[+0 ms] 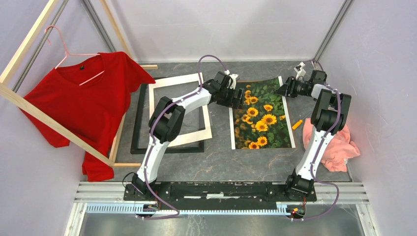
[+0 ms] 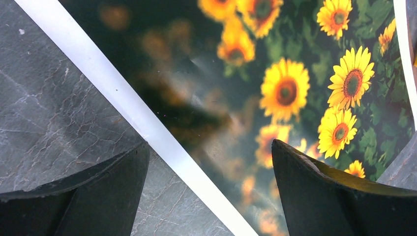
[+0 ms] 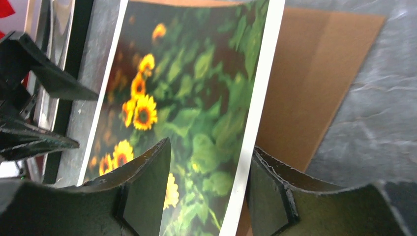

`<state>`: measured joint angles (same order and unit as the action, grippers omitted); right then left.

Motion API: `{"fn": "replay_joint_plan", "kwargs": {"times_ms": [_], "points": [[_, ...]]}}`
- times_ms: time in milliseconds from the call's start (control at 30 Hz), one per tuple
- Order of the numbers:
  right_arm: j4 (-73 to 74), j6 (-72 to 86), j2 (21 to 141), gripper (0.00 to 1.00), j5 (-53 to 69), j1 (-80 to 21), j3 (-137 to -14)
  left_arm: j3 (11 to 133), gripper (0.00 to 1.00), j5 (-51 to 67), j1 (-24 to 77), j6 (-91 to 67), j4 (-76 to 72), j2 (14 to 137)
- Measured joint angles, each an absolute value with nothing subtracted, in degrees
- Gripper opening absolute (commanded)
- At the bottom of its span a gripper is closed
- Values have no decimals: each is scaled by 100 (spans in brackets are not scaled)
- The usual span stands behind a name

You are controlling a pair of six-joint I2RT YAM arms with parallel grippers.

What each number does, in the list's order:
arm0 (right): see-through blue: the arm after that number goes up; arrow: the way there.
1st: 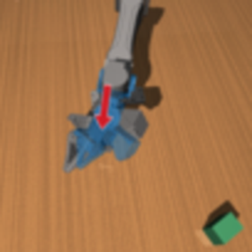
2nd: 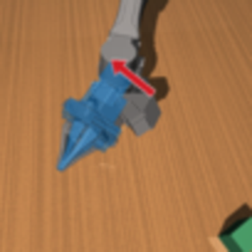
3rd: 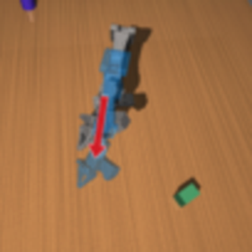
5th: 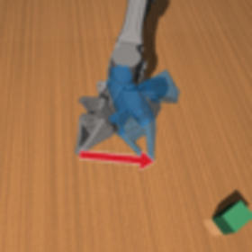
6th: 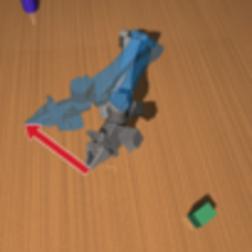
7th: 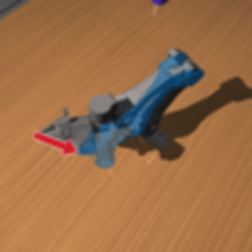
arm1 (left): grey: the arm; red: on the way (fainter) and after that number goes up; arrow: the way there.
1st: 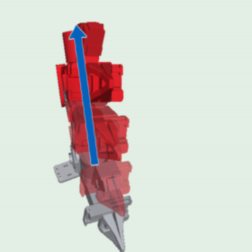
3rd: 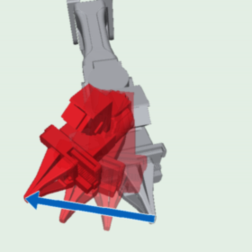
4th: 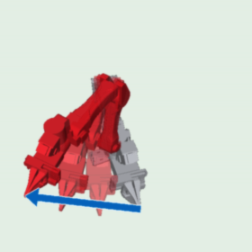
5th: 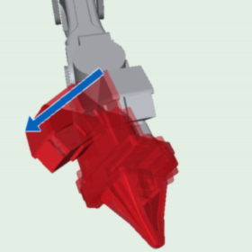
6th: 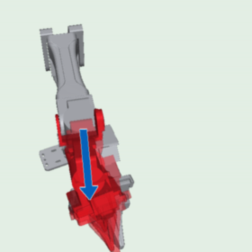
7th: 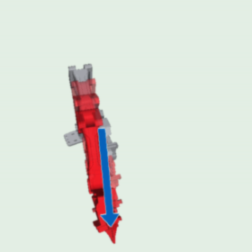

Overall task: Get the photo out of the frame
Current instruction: Pick up the photo from the photo frame.

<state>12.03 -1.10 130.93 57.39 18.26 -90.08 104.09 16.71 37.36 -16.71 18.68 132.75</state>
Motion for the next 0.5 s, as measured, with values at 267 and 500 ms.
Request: {"fn": "replay_joint_plan", "kwargs": {"times_ms": [267, 500], "points": [[2469, -941, 13008, 60, 6097, 1861, -9013, 10409, 100, 1671, 3736, -1678, 1868, 13275], [3774, -1758, 12870, 58, 6204, 1890, -8925, 10409, 100, 1667, 3736, -1730, 1863, 13275]]}}
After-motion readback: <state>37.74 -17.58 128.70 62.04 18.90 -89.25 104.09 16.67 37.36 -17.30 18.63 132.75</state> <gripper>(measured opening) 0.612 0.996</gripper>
